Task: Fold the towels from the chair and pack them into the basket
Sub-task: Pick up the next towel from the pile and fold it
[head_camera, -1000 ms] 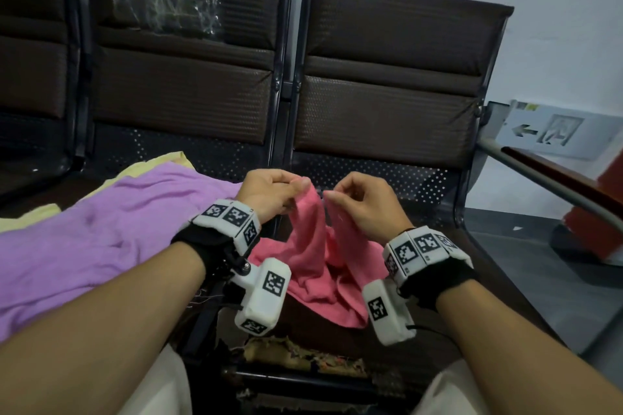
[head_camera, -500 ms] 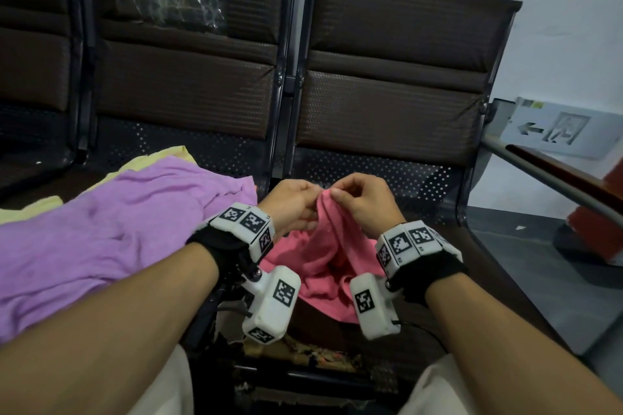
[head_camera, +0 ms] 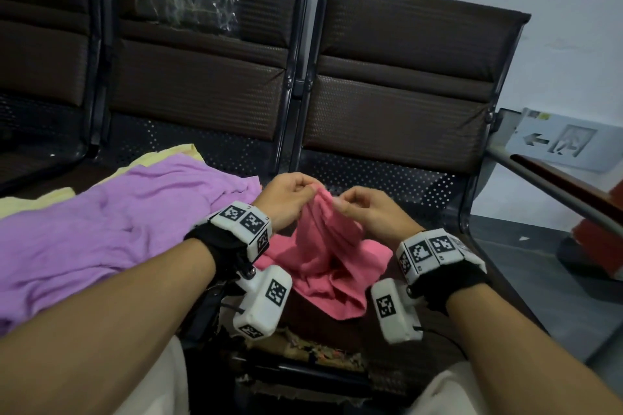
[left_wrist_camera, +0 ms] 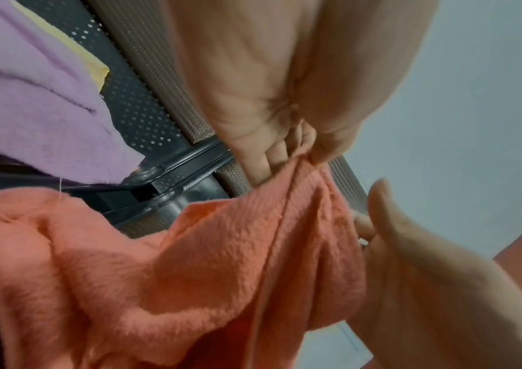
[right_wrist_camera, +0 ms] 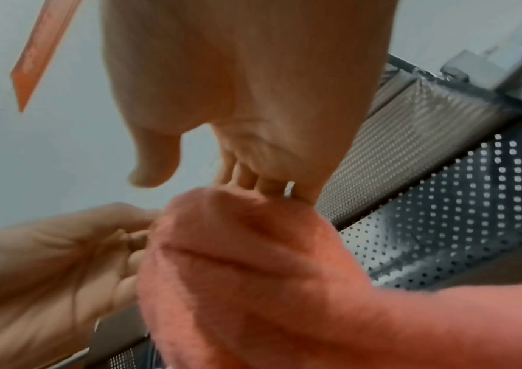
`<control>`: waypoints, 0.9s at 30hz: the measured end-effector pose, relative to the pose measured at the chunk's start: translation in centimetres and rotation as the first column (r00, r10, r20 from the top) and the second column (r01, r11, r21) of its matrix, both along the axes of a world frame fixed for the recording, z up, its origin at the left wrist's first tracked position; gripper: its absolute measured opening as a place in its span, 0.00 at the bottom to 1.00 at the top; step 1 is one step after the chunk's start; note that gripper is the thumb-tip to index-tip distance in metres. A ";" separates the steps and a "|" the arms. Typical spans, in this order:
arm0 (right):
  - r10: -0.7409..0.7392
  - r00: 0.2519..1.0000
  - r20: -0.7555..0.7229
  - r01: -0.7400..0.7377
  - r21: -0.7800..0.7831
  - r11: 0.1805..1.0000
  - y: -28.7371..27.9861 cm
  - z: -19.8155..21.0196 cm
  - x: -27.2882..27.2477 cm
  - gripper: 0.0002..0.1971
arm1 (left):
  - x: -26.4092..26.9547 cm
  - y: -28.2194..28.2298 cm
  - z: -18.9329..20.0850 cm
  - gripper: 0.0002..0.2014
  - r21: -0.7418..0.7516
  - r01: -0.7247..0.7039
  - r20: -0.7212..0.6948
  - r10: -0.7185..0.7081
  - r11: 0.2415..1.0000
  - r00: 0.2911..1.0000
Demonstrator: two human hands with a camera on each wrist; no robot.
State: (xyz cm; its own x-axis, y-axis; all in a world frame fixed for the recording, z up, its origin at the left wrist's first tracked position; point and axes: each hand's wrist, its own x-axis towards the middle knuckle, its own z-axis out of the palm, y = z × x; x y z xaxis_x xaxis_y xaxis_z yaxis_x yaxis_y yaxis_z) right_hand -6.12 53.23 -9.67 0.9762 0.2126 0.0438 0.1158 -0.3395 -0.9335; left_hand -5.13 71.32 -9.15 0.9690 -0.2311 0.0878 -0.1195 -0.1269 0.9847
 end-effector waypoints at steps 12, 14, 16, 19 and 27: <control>0.160 0.982 -0.098 -0.173 -0.801 0.572 -4.6 -0.5 -2.8 0.23 | 0.9 5.0 1.0 0.17 0.012 -0.417 0.002 0.417 0.909 0.909; 0.103 0.983 -0.155 -0.185 -0.854 0.486 -6.0 -0.6 -3.4 0.28 | 1.2 6.8 1.2 0.13 0.140 -0.452 0.018 0.454 0.881 0.891; 0.049 0.978 -0.202 -0.203 -0.874 0.442 -7.4 -0.8 -4.1 0.27 | 1.4 7.9 1.1 0.13 0.252 -0.493 0.045 0.499 0.833 0.865; 0.001 0.974 -0.226 -0.202 -0.869 0.451 -8.4 -1.1 -4.7 0.20 | 1.1 8.1 0.5 0.15 0.324 -0.473 0.030 0.491 0.819 0.871; 0.014 0.987 -0.160 -0.150 -0.889 0.432 -8.8 -1.0 -4.8 0.04 | 0.6 5.9 -1.1 0.09 0.174 -0.299 0.044 0.296 0.938 0.954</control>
